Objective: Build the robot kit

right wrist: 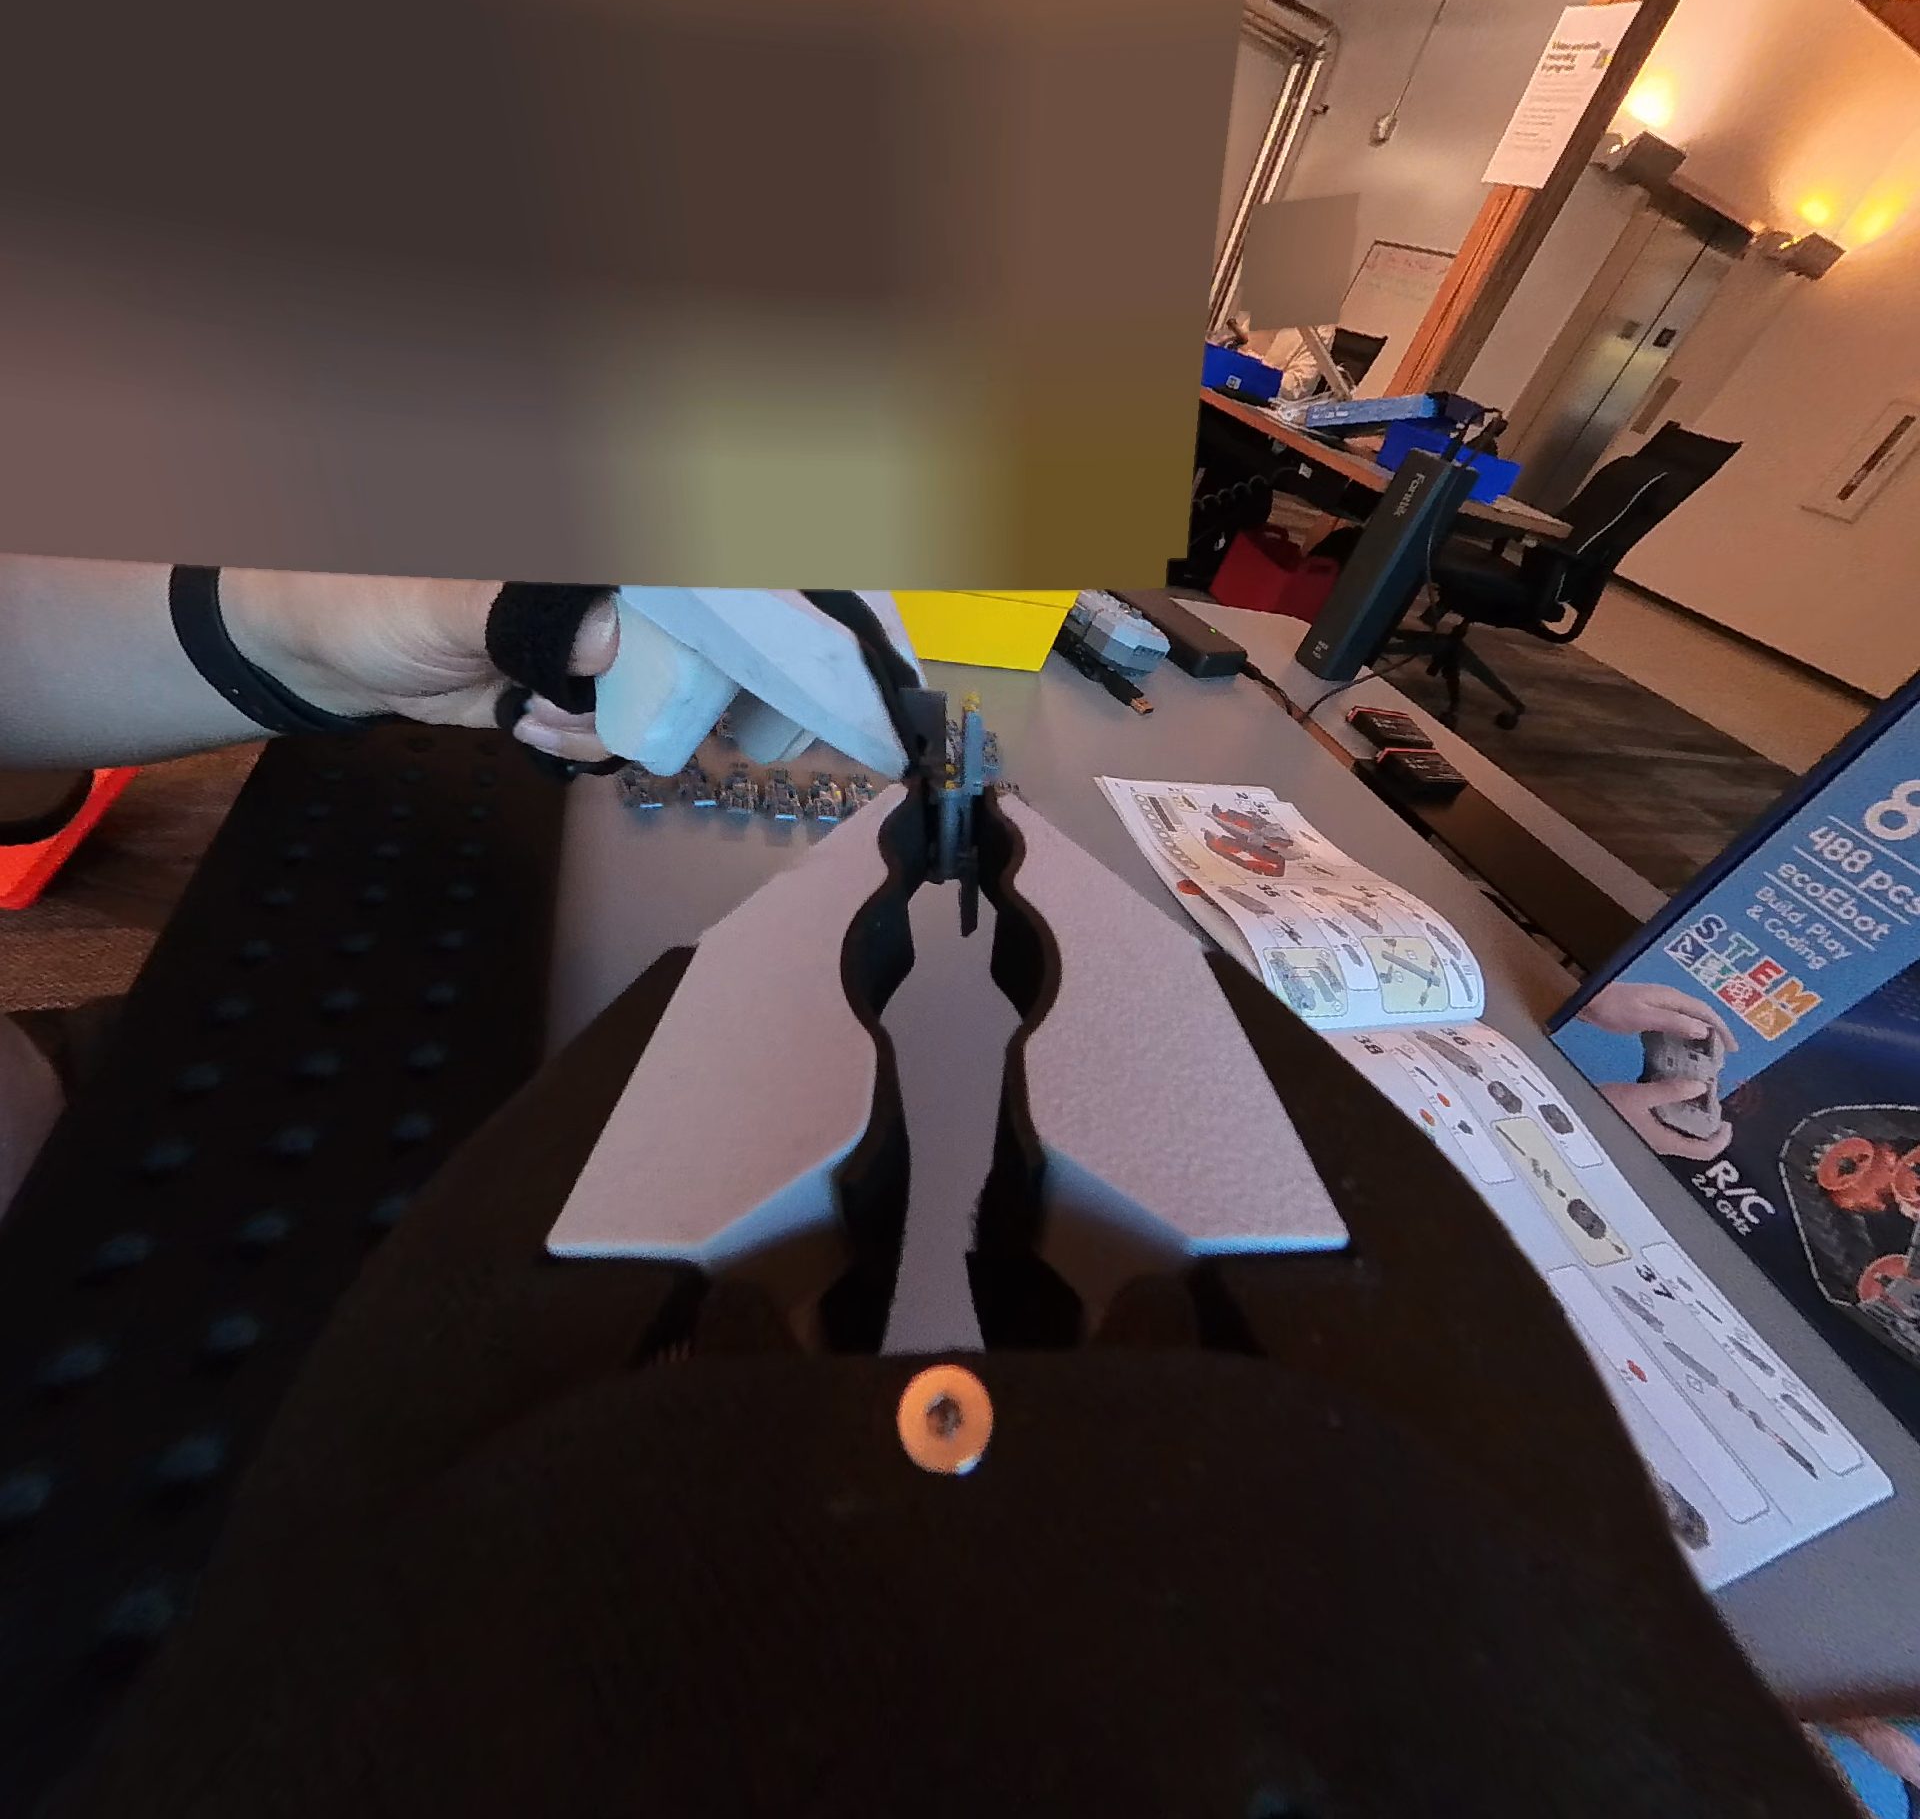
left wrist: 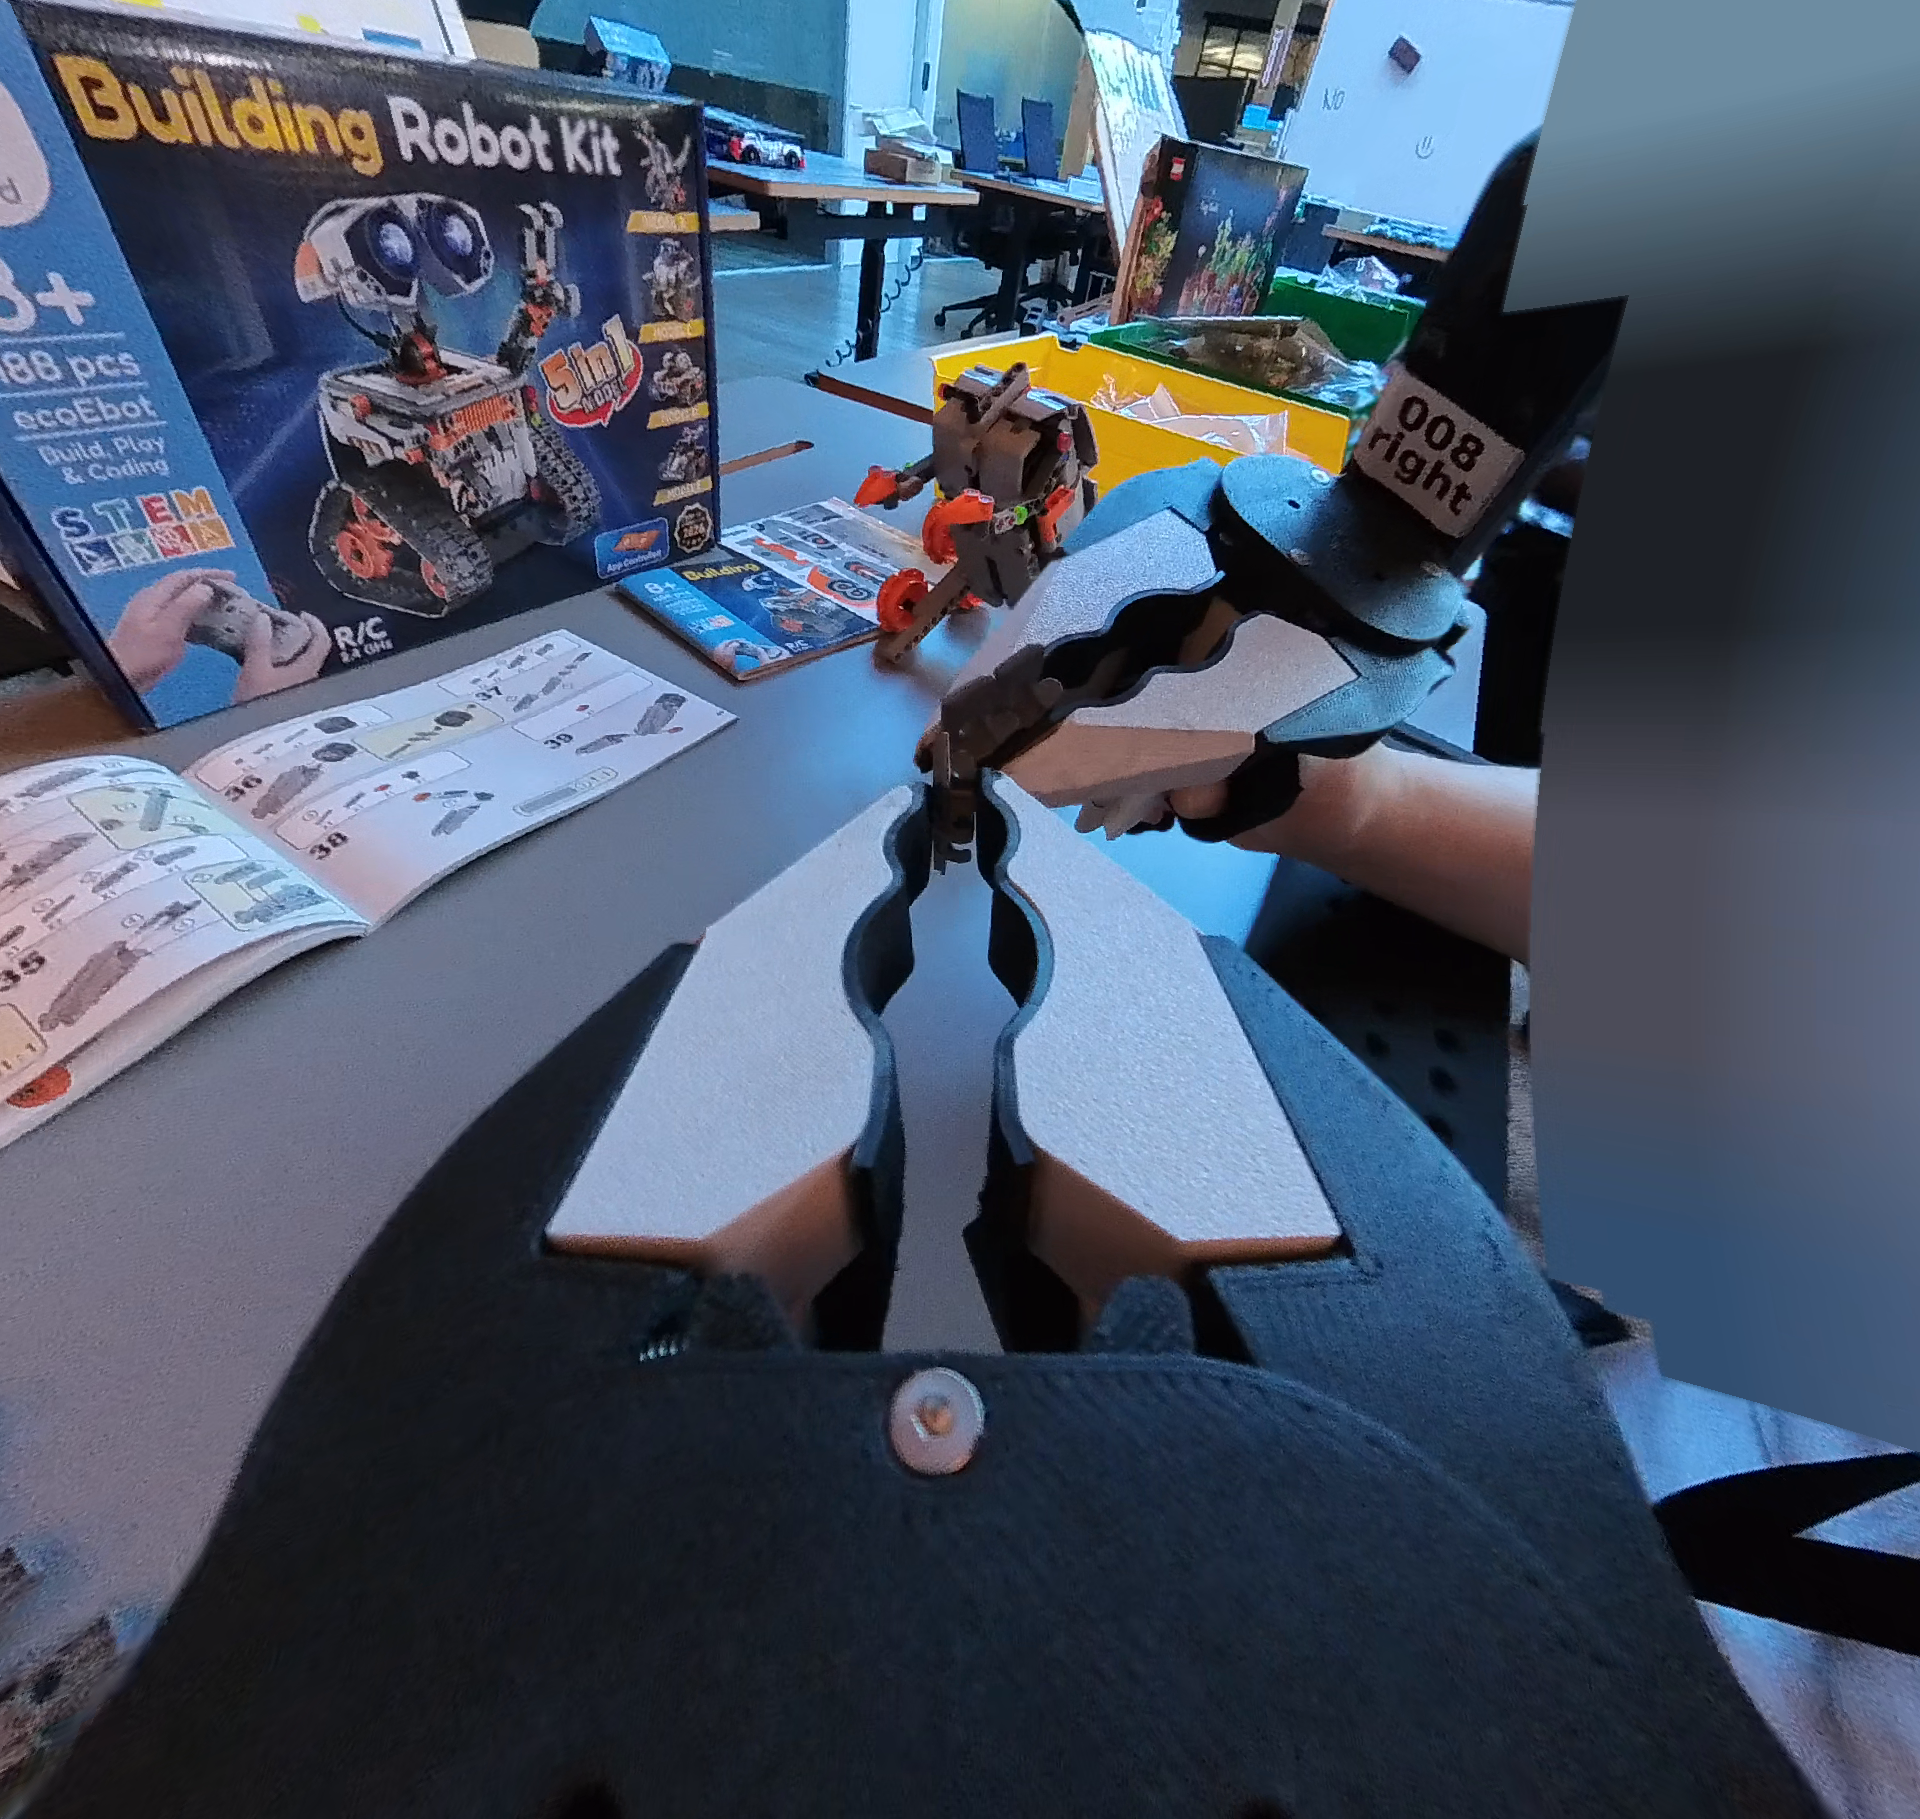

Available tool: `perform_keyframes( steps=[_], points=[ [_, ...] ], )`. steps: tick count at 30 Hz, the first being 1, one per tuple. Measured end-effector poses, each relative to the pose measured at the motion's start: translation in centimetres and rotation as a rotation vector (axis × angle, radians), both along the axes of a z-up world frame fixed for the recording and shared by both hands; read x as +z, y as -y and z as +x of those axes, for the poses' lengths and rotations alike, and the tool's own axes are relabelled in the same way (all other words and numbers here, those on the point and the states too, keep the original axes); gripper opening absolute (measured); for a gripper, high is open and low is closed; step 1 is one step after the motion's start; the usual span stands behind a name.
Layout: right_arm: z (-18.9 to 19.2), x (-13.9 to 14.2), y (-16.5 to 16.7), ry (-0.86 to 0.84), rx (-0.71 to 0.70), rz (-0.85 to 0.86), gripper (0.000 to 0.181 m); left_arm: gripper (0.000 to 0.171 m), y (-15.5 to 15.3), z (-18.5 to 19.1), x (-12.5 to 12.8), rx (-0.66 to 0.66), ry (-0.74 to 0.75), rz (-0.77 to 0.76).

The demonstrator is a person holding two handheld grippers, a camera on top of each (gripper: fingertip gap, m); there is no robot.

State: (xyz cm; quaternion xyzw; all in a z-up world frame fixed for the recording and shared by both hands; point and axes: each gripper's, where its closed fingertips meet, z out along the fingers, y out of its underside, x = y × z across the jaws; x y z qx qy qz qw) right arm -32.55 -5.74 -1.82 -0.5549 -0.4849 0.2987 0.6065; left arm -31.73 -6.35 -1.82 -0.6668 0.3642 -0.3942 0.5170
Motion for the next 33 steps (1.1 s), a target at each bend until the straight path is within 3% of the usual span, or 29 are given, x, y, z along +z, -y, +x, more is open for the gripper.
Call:
perform_keyframes(
  steps=[12,29,33],
  points=[
    [-0.2,-1.1,-0.1,0.081,-0.044,0.032,0.005,0.005,-0.2,-0.1,-0.9,0.002,0.019,-0.106],
    [-0.5,-1.7,0.1,0.119,-0.053,0.055,0.005,0.005,-0.2,-0.2,-1.4,0.017,0.044,-0.134],
    [-0.1,-1.1,-1.3,-0.014,-0.023,-0.193,0.006,0.006,-1.4,-0.1,-0.5,0.022,0.101,-0.137]
  ],
)
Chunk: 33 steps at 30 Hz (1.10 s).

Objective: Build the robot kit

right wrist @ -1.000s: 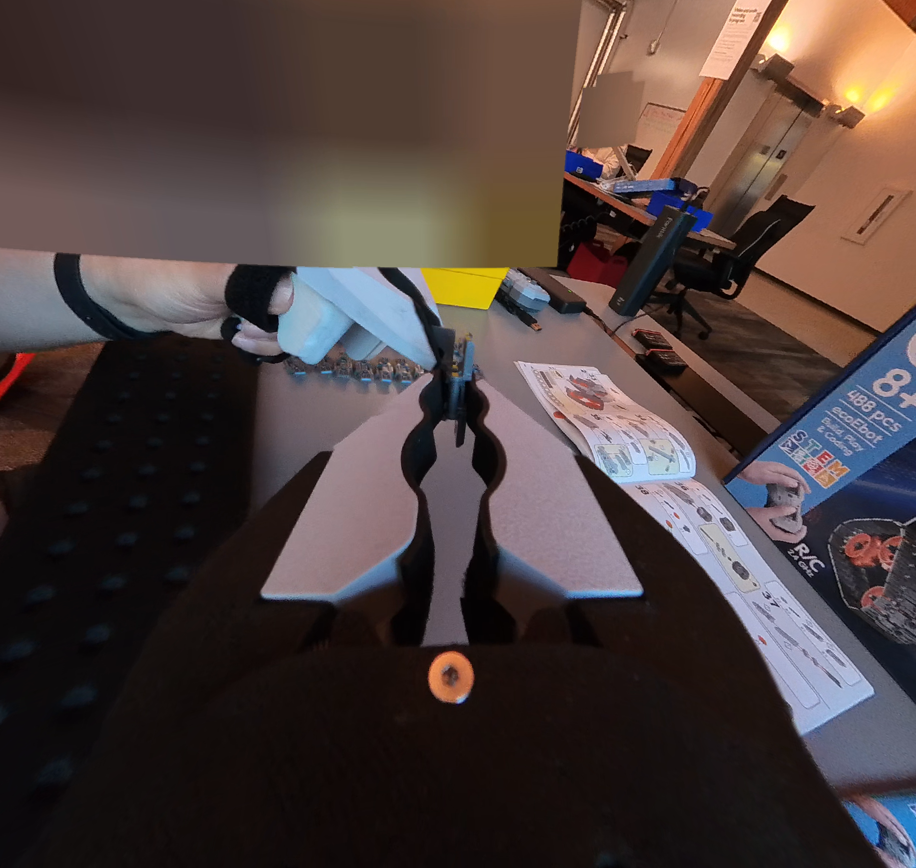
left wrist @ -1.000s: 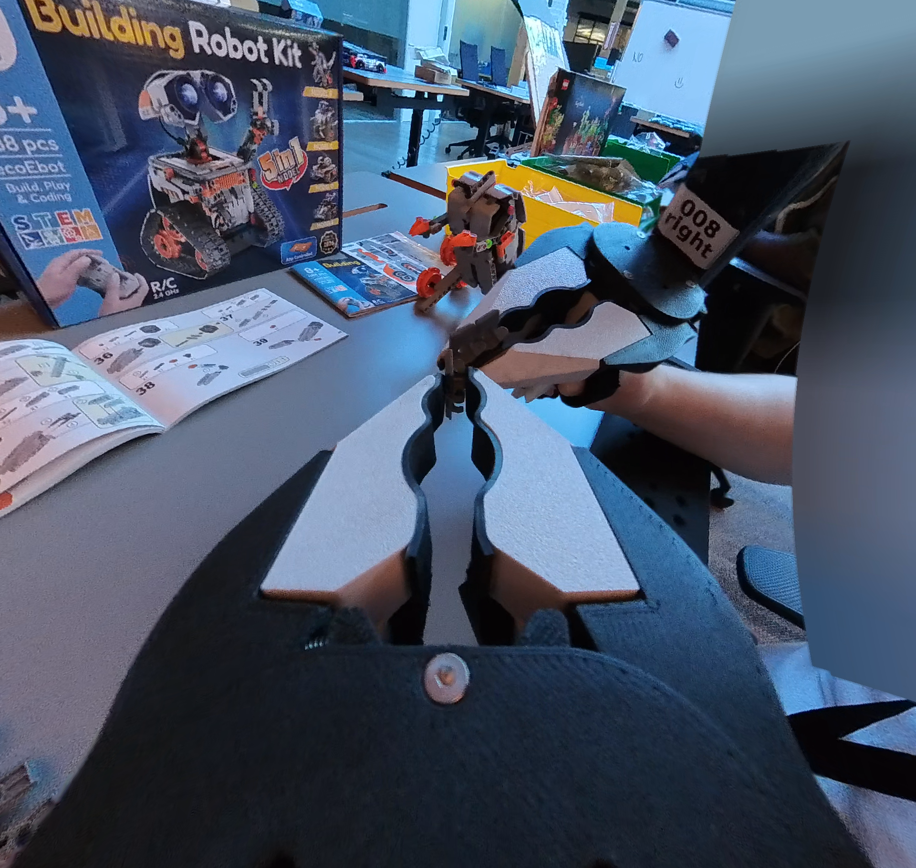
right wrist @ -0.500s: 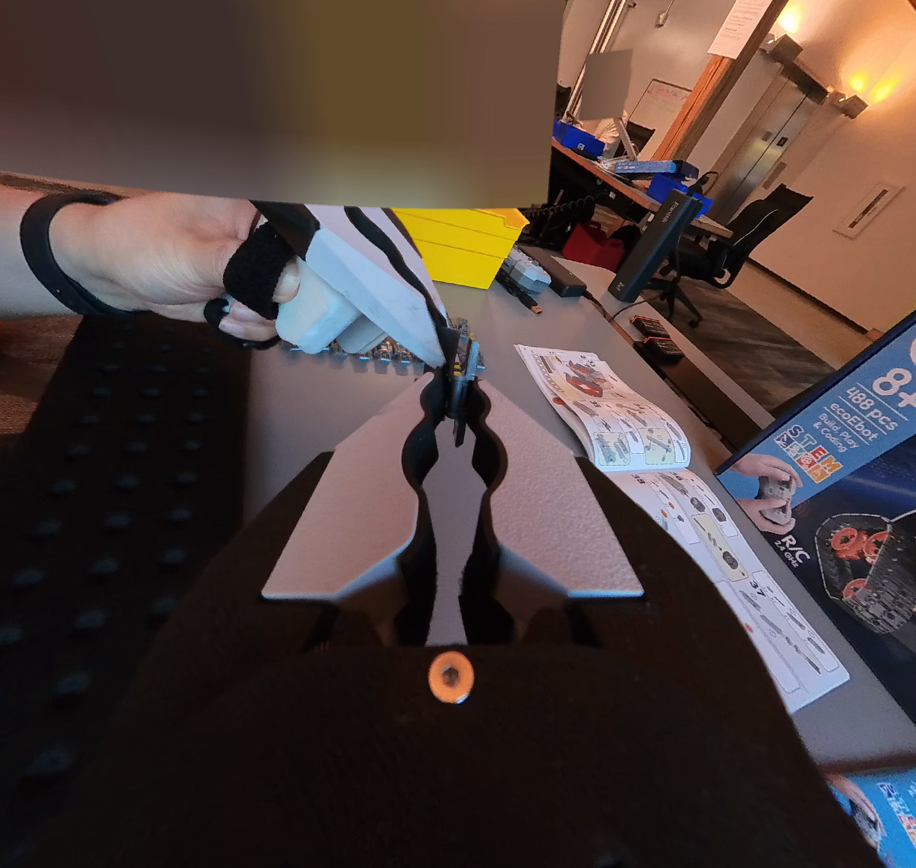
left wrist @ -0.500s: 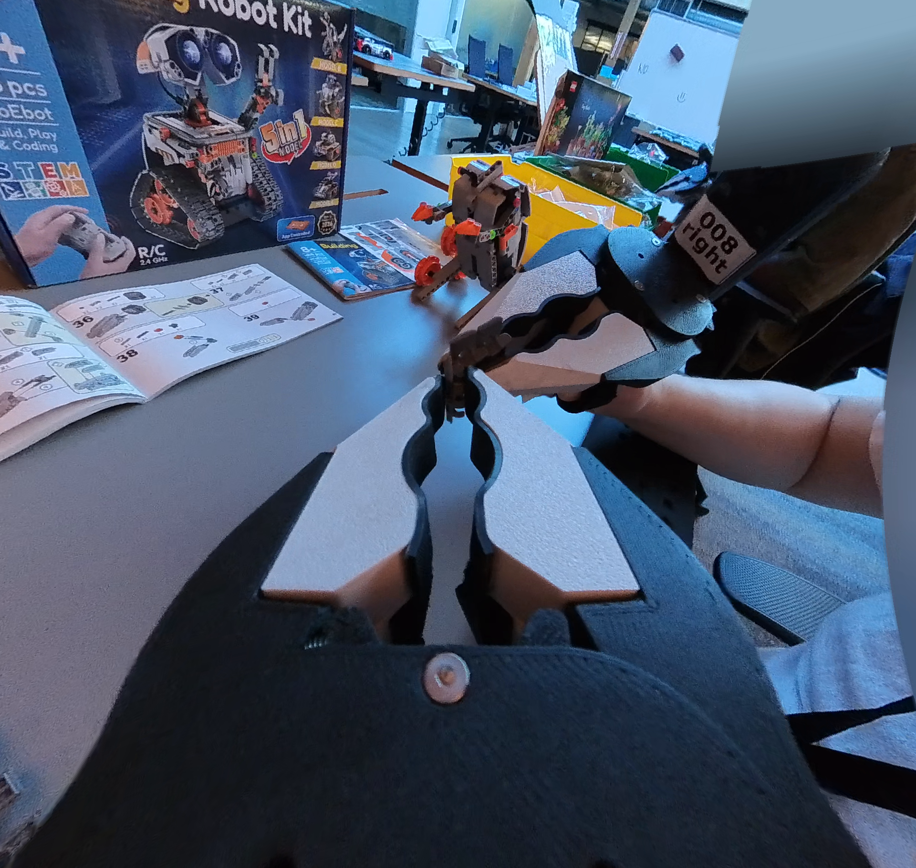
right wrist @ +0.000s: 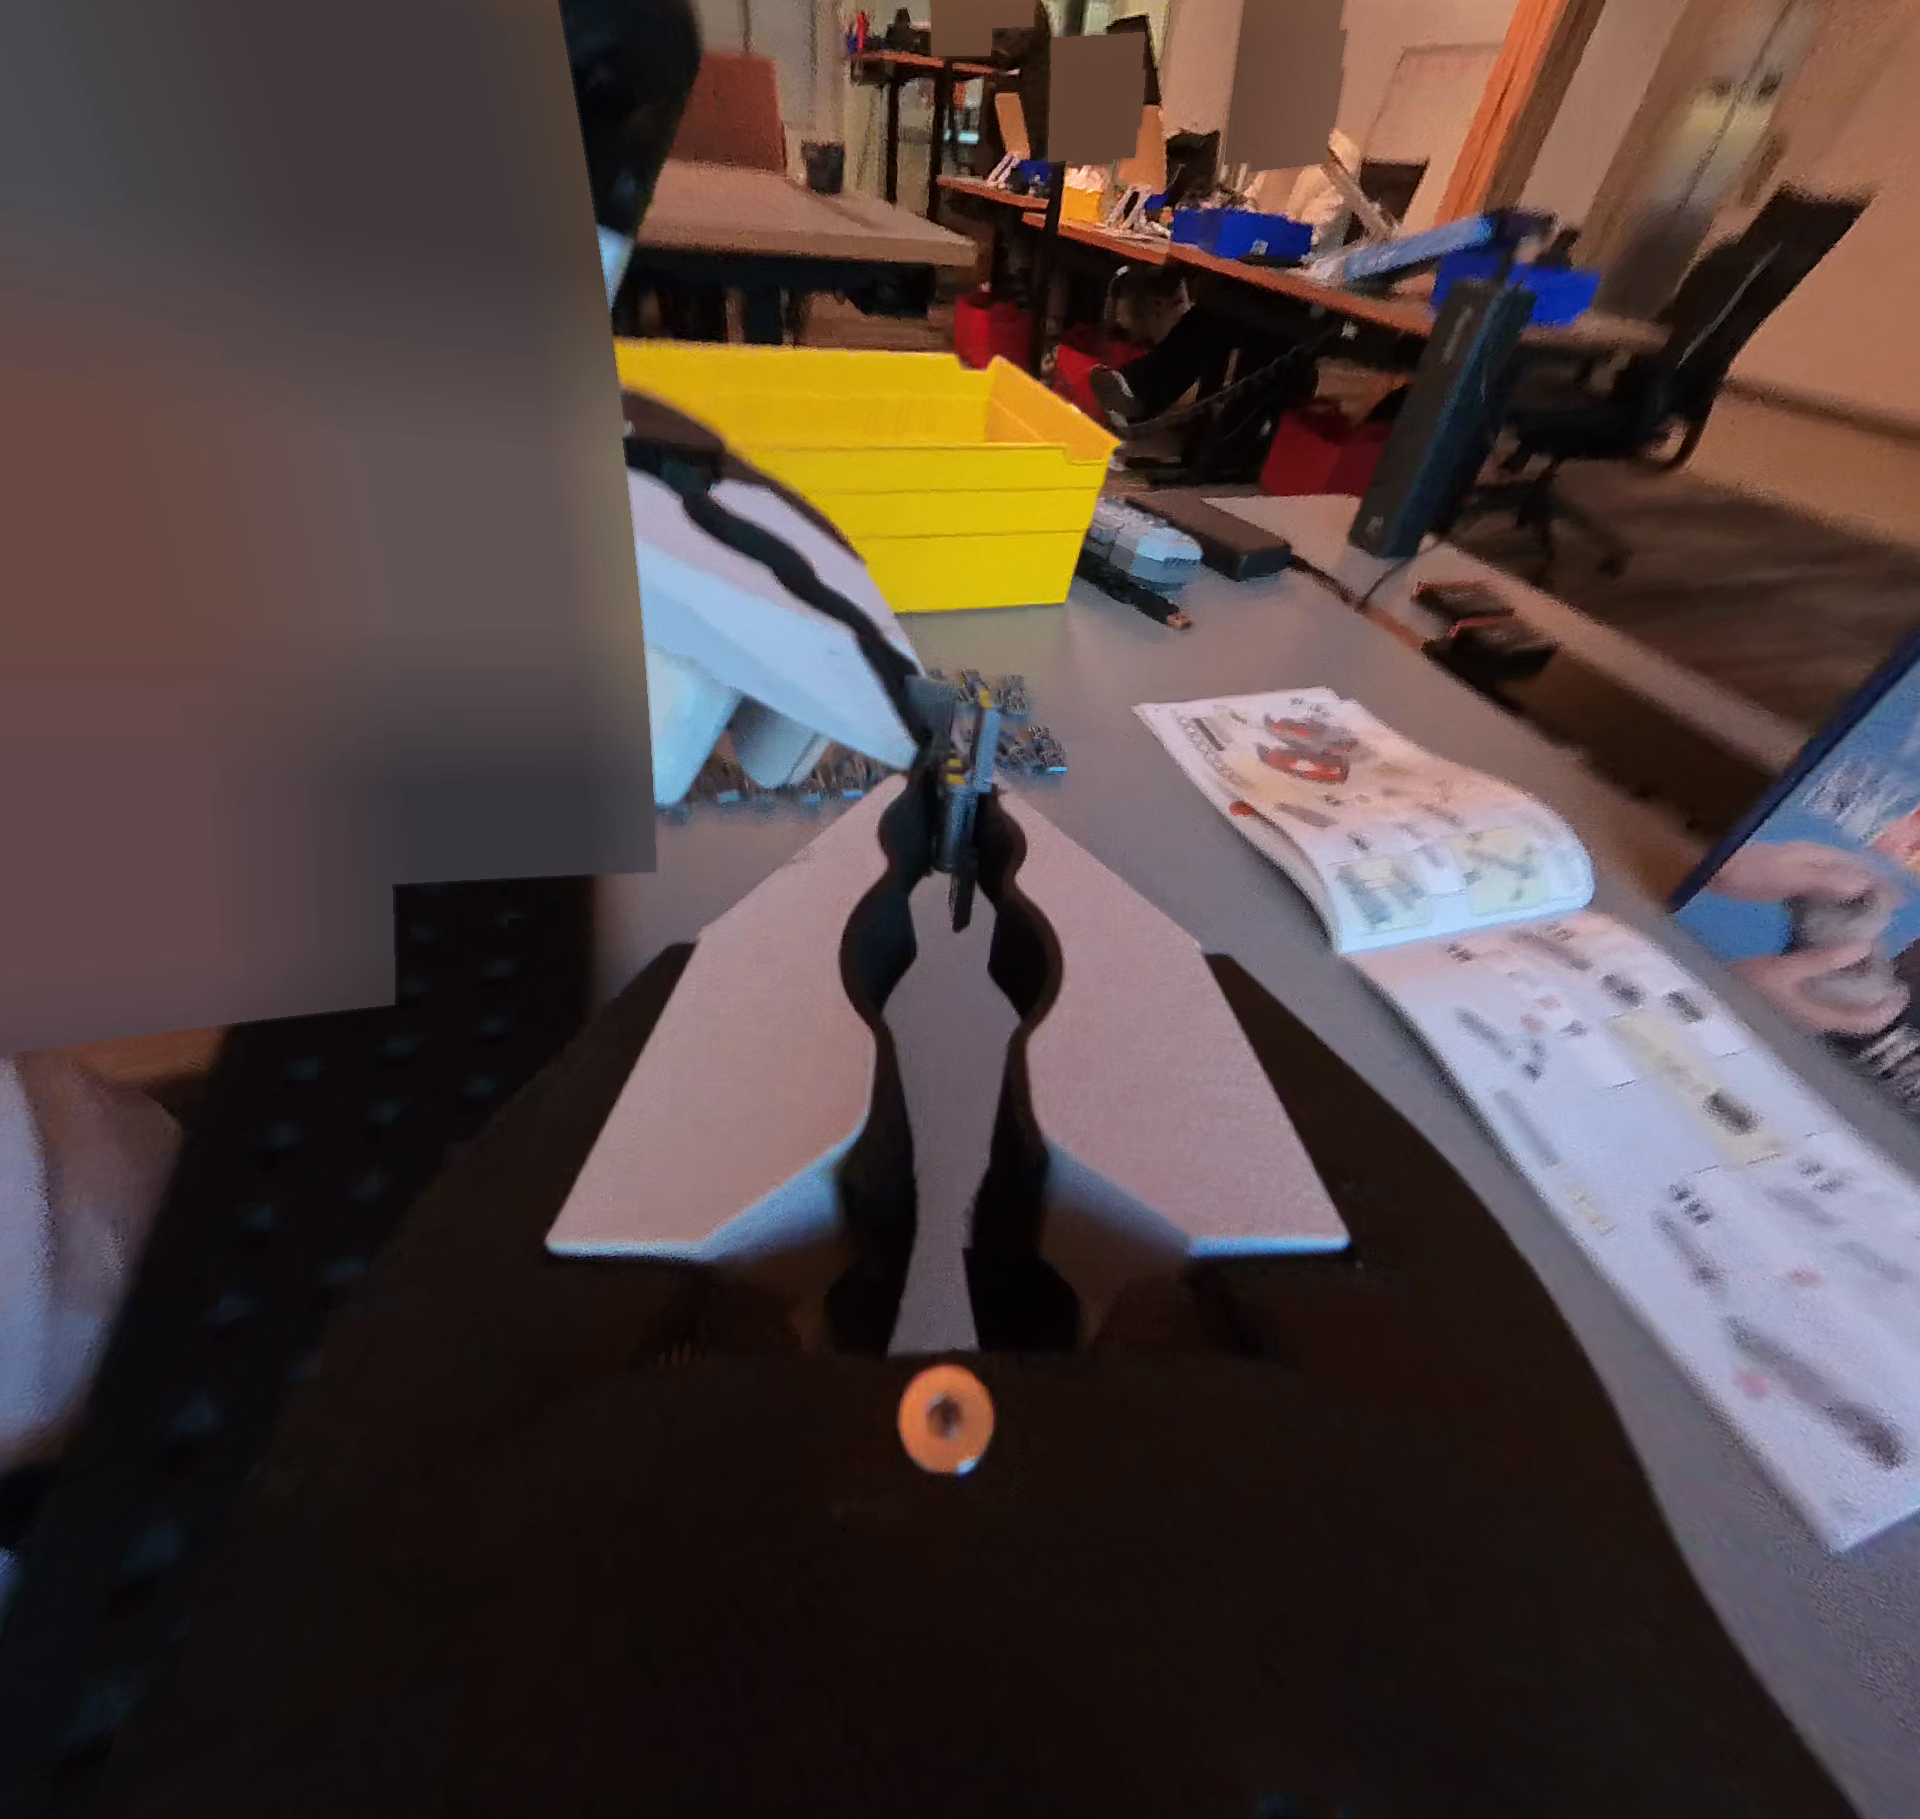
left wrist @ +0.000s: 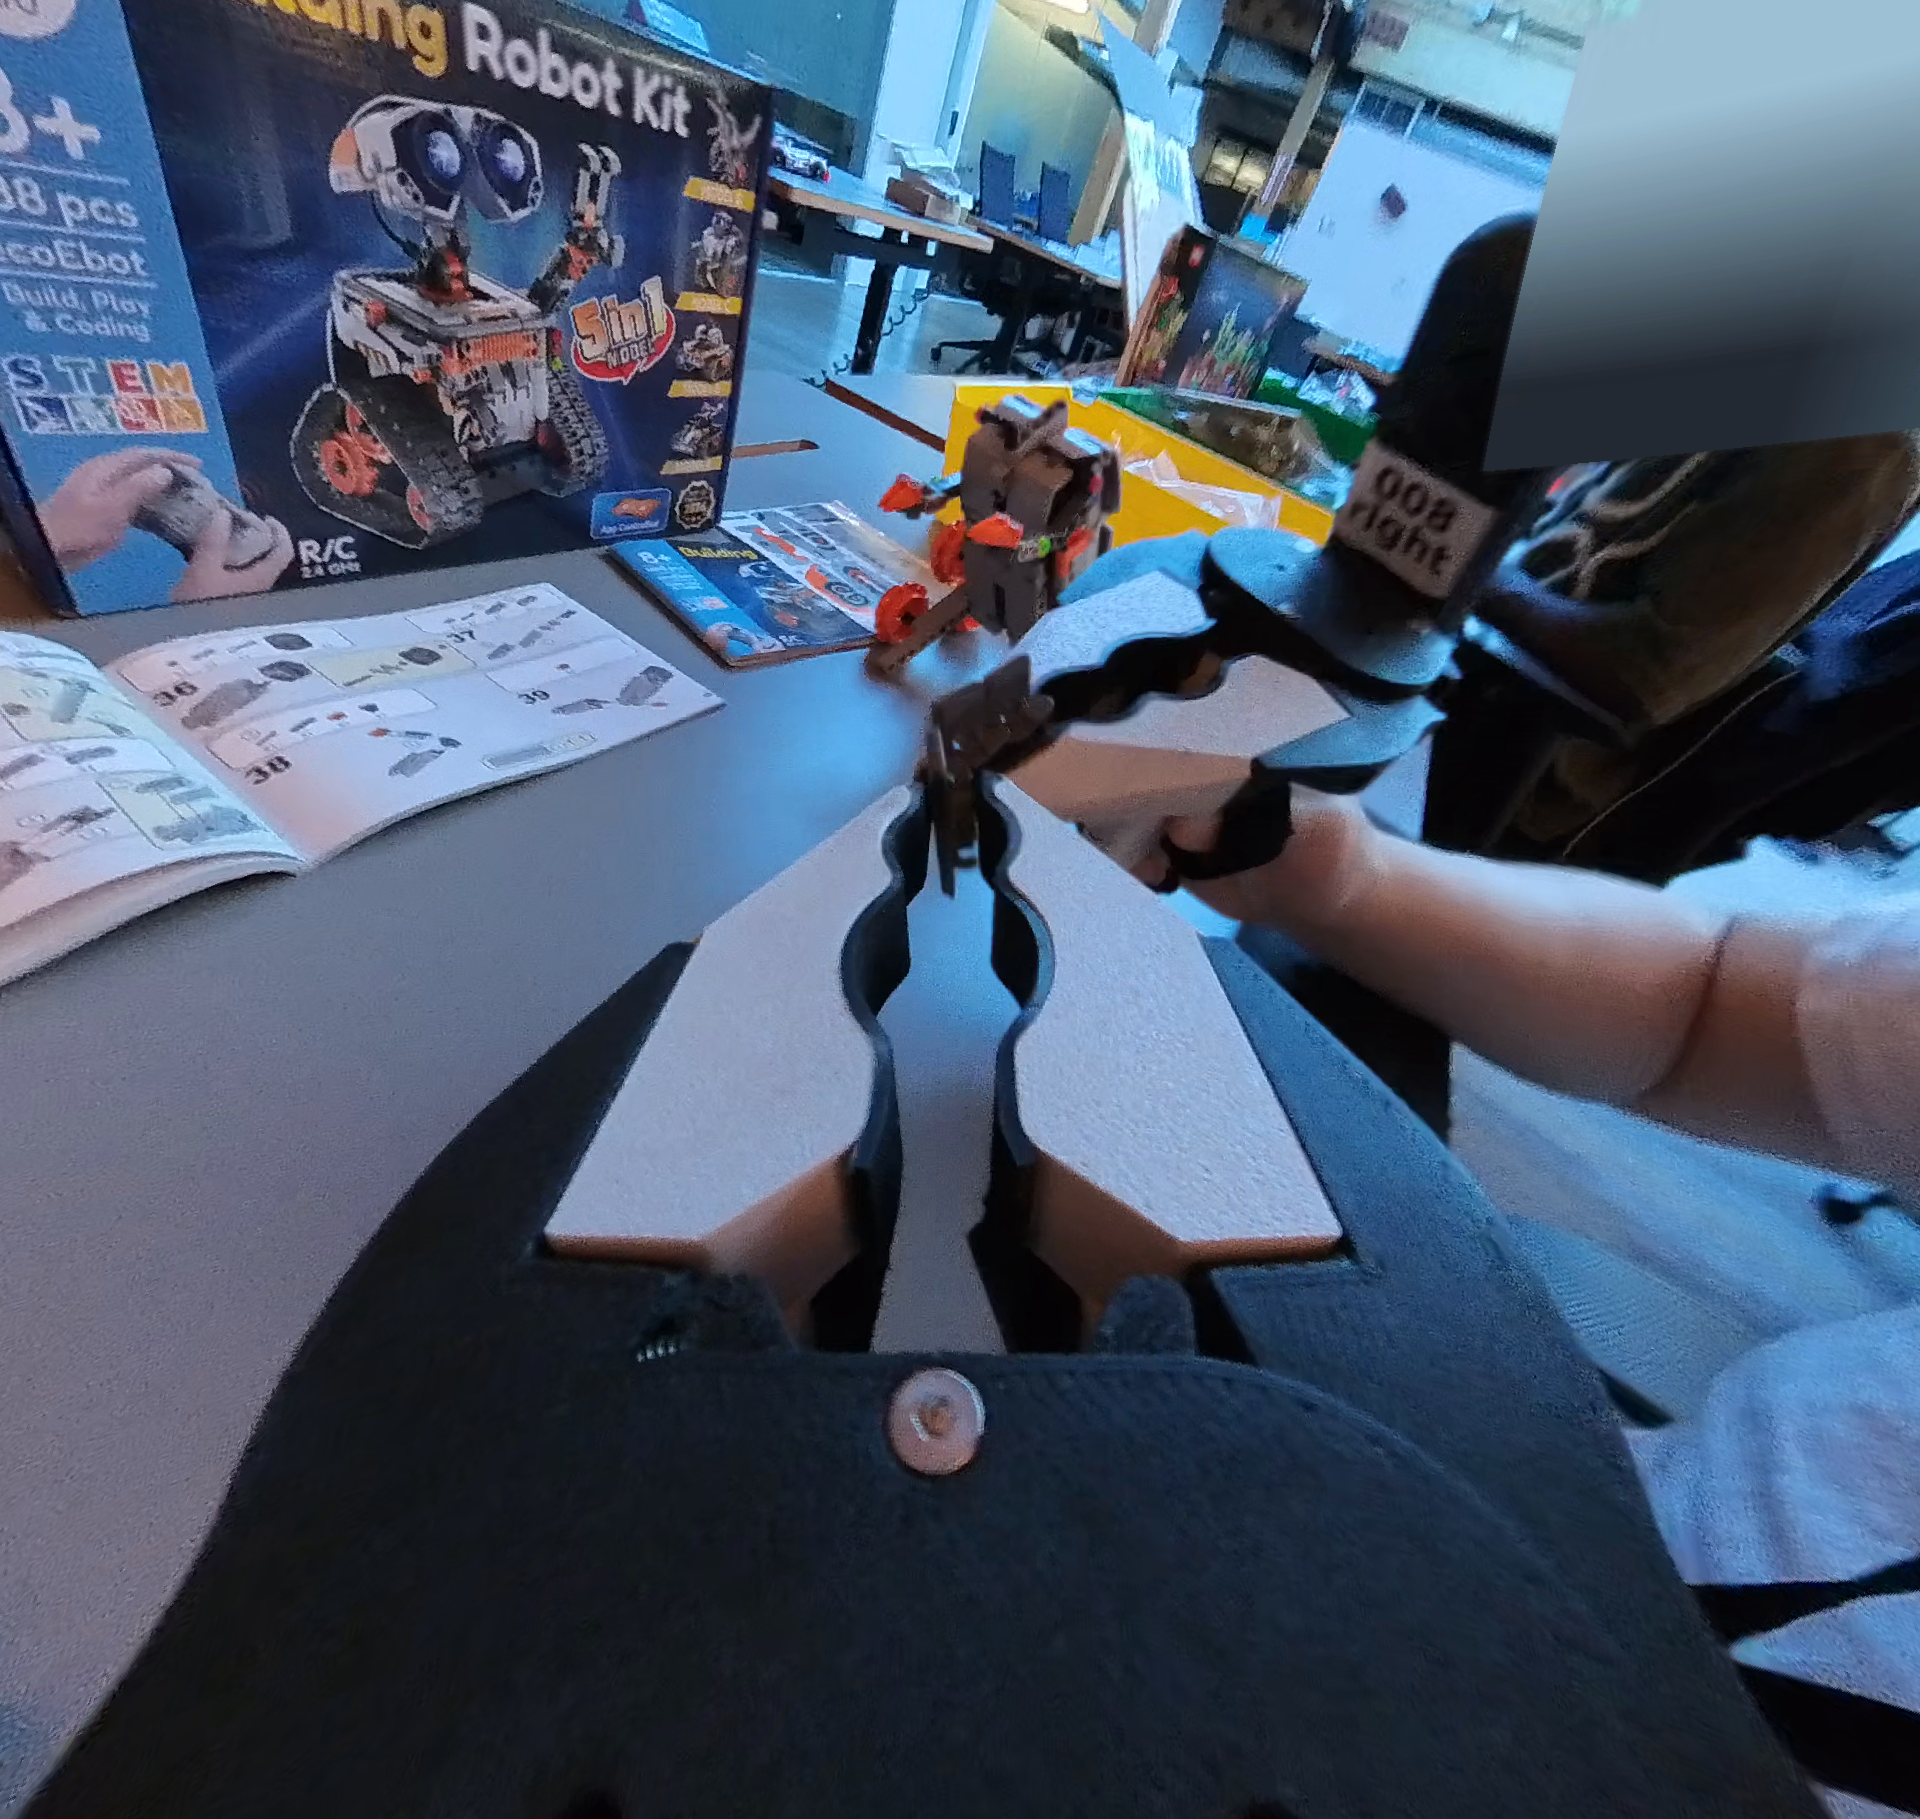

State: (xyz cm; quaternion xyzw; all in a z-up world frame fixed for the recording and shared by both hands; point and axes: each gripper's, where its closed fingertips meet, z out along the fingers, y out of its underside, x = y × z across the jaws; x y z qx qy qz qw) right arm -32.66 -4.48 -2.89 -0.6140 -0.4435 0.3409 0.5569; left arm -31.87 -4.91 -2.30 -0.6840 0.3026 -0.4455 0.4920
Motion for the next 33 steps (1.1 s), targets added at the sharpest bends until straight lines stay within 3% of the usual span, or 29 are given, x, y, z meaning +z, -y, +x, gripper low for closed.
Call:
perform_keyframes(
  steps=[7,20,28,33],
  points=[
    [0.4,-1.5,-1.2,-0.180,0.025,-0.442,0.006,0.006,-1.0,0.2,-1.5,-0.026,-0.019,-0.121],
    [0.6,-4.1,-2.3,-0.414,0.120,-0.973,0.006,0.005,-2.5,0.4,-4.1,-0.024,0.015,-0.380],
    [0.5,-4.4,-2.2,-0.450,0.147,-1.050,0.006,0.006,-2.4,0.4,-4.4,-0.030,-0.014,-0.358],
    [0.3,-3.6,-1.7,-0.410,0.164,-0.930,0.005,0.016,-2.0,-0.1,-4.0,-0.023,-0.048,-0.255]
  ],
)
